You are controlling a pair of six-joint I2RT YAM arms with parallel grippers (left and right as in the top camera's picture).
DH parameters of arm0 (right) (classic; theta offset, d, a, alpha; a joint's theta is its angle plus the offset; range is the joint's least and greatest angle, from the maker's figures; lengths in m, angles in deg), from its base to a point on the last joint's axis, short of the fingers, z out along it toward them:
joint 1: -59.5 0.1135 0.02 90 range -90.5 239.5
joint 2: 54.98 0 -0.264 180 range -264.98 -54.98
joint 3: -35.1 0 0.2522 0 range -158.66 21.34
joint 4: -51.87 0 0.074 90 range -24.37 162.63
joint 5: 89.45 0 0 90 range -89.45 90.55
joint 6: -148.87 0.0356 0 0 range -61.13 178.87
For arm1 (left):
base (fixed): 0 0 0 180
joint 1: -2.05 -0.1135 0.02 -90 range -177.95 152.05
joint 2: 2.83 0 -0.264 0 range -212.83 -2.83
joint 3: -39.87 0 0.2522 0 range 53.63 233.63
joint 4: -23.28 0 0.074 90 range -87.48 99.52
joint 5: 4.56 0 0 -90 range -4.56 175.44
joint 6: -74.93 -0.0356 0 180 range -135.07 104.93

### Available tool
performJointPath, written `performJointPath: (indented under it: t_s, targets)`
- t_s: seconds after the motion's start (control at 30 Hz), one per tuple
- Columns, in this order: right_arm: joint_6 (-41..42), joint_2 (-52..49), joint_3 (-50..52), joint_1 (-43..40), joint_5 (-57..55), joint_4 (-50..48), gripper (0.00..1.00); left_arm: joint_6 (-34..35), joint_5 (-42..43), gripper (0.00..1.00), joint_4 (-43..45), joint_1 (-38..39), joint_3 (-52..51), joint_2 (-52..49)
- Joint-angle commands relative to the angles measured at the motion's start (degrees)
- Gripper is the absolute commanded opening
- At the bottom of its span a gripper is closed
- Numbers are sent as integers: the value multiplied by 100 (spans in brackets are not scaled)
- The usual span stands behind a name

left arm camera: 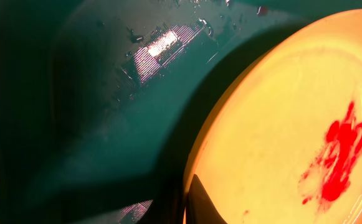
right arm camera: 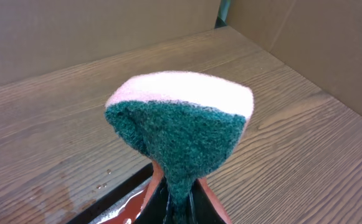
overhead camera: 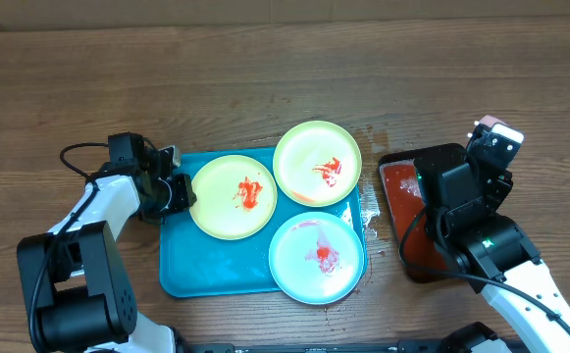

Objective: Clean dirty plates on tray and stack at the side
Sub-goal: 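Lift the sponge out of the water with the right gripper, then carry the sponge left over the held yellow plate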

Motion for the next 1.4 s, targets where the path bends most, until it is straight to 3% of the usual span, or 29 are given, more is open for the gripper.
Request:
performJointPath:
  t_s: [0.0,0.07,0.23,0.33,0.47,0.67,0.87,1.1,1.37]
  targets:
    - [7,48,-195,26,20,-48,4,57,-579,5,9,46,-186,-214]
    - [81,48,-195,20,542,-24,4,57,-579,5,11,46,-186,-214]
    - [1687,46,-192,15,1893,901,4,57,-579,4,7,46,-186,-214]
    - [2135,44,-188,15,2312,1333,4,57,-579,4,7,46,-186,-214]
    - [2059,42,-188,15,2500,1532,4,57,-579,4,11,46,-186,-214]
    - [1825,42,-188,15,3635,1488,4,57,-581,5,-13,46,-186,-214]
    - [1923,7,-188,15,3292,1606,4,52,-586,5,-15,46,-186,-214]
    - [2903,-407,-186,-74,2520,2415,4,52,-588,4,-17,44,-186,-214]
    - [2461,-1502,-181,-179,4079,2214,4,52,-592,4,-61,44,-186,-214]
